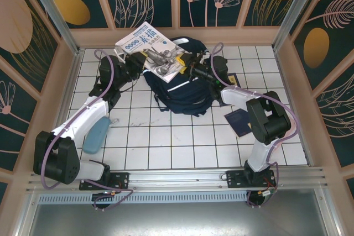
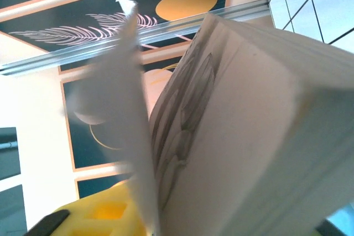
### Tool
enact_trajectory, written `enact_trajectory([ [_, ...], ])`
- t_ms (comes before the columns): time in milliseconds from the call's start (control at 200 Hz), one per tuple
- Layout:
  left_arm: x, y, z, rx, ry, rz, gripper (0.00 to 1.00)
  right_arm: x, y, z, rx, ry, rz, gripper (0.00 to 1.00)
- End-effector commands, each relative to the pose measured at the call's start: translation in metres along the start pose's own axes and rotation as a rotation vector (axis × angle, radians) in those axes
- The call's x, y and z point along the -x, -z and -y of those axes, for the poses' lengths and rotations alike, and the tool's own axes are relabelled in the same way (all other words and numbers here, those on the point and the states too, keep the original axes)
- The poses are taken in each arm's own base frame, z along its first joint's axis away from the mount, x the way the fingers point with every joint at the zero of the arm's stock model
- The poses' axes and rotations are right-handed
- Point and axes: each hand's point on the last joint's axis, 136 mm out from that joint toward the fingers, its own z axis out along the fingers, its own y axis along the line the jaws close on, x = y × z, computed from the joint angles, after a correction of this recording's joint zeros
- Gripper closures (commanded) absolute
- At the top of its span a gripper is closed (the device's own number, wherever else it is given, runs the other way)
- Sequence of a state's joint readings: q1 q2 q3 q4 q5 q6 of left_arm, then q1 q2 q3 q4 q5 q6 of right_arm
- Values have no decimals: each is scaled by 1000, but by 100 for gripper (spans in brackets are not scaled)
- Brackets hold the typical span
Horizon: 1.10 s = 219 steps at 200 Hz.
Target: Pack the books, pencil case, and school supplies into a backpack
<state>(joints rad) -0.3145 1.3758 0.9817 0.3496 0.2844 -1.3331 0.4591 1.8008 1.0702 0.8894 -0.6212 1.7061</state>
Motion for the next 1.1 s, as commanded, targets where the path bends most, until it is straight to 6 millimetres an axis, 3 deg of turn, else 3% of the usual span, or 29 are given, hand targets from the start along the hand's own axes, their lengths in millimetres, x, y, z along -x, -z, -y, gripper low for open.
enact_trajectory([
  [0,-25,1,30,-129,-55,-108,98,-12,3,-39,117,110,-1,76],
  [170,-21,4,14,-49,-83,-78,76,1,21,-37,69,186,105,94],
  [270,-18,4,-3,42,-130,-65,45,10,39,-45,7,296,189,100],
  [370,-19,4,-21,117,-192,-71,30,16,62,-61,-76,443,266,100],
  [551,-30,3,-27,201,-360,-97,23,28,121,-92,-242,644,465,100],
  [671,-49,-7,-33,230,-470,-163,21,37,162,-98,-363,689,565,100],
  [911,-129,-43,-54,295,-750,-406,19,47,233,-86,-551,672,694,100],
  [1091,-183,-77,-64,286,-919,-566,18,41,258,-74,-547,619,680,100],
])
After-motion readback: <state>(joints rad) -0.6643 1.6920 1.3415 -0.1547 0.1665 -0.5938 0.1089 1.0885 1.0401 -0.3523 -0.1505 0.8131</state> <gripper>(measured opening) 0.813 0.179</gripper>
